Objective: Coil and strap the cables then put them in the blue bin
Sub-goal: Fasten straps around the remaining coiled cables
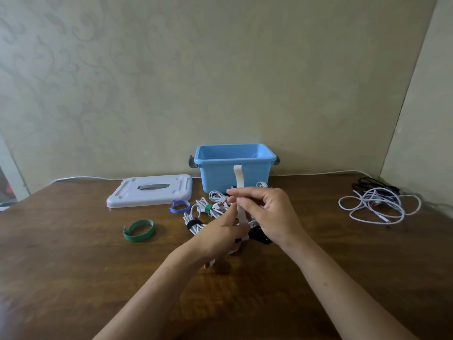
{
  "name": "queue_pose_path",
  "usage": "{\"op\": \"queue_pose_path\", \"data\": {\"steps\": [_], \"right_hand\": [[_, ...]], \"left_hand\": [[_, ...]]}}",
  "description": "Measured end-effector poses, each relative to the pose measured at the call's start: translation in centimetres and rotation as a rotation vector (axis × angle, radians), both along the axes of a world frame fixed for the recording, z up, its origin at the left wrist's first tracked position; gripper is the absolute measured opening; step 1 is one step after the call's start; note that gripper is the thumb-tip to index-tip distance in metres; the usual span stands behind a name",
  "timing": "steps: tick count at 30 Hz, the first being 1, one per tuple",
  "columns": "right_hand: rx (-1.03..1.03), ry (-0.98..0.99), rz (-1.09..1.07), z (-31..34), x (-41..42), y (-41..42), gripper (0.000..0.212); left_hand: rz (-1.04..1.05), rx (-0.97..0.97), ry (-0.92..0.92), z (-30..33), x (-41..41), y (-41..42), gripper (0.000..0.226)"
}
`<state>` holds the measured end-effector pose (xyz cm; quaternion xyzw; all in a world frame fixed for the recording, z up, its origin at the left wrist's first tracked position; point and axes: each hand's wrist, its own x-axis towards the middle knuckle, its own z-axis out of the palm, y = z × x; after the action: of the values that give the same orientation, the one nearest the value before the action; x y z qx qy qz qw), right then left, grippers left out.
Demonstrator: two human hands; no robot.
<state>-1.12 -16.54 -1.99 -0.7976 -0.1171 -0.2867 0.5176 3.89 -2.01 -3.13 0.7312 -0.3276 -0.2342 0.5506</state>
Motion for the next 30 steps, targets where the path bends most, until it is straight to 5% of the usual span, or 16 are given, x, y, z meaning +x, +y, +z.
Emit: {"op": "queue_pose_path", "data": {"steps": [7,20,25,30], "right_hand": [[0.020,-0.051,0.004,0.1,0.0,0.1,0.023],[-0.173,0.259,0.135,-0.8,1.0,-1.3,0.033],[-0.189,0.204,0.077,-1.2,0.8,-1.2,0.028],[-0.253,0.046,0.006,-1.7,0.6,-0.4,0.022]], "left_hand": [[0.023,-0.105,0.129,0.6,-0.6,0.1,0.014],[0.349,-0.068,0.078,0.7,0.9,1.3,0.017],[0.360,-0.052,0.136,0.9,0.8,1.4,0.019],[0.377,-0.037,-0.011,1.1,0.8,1.6,0.025]]}}
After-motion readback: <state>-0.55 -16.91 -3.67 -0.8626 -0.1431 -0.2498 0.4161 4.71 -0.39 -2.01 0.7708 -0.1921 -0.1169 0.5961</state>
